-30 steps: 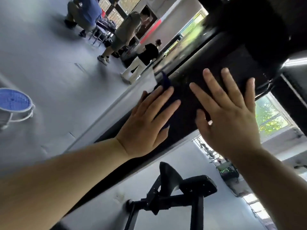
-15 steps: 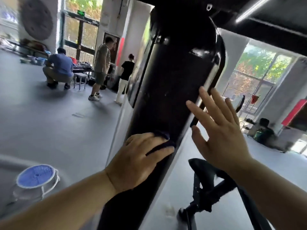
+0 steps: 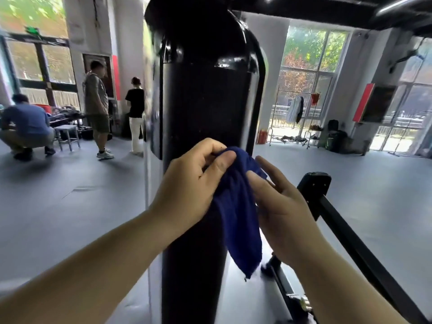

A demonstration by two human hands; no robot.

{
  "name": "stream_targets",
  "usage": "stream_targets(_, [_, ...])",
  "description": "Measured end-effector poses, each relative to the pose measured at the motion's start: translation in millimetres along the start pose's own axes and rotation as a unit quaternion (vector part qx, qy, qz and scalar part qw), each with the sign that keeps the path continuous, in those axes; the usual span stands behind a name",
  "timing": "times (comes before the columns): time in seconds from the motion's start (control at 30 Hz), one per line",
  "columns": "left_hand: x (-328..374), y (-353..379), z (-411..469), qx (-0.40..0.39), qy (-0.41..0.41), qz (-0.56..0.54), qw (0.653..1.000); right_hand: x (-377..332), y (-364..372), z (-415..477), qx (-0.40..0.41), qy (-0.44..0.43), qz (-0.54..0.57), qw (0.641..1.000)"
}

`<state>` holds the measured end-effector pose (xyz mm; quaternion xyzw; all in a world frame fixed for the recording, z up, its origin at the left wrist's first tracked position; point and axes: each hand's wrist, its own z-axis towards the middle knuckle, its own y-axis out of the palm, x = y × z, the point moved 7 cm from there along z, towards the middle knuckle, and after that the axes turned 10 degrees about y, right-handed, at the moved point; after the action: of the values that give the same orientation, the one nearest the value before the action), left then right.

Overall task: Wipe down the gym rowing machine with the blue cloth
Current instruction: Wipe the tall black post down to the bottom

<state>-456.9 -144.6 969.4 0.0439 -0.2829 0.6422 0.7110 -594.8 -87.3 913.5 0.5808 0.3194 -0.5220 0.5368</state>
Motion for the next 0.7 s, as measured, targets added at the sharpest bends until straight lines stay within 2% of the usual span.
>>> stream_targets(0.2, [1, -13, 5, -0.021, -0.001, 0.015, 1.000, -11, -10, 2, 0.078, -0.042, -0.142, 0.986])
stream_targets(0.3, [-1, -26, 11, -0.009, 0.007, 0.043, 0.999, -18, -20, 0, 0.125, -0.026, -0.138, 0.982])
stream_targets(0.37, [-5, -28, 15, -0.010, -0.002, 0.053, 0.999, -19, -8, -1, 0.073, -0.002, -0.158, 0.985])
stream_targets(0.47, [-2, -18, 18, -0.056, -0.006, 0.057, 0.997, -12, 20, -2, -0.022, 0.020, -0.226, 0.974])
stream_targets(0.53, [-5, -16, 20, -0.082, -0.020, 0.052, 0.995, -15, 29, -4, -0.036, 0.018, -0.201, 0.979])
stream_targets(0.6, [-18, -16, 18, -0.103, -0.085, 0.024, 0.991, -14, 25, -3, -0.004, 0.029, -0.163, 0.986])
stream_targets(0.63, [-26, -14, 14, -0.123, -0.146, -0.028, 0.981, -12, 21, -3, 0.017, 0.039, -0.137, 0.990])
stream_targets(0.7, [-36, -3, -2, -0.193, -0.255, -0.130, 0.939, -5, 14, -2, 0.048, 0.063, -0.073, 0.994])
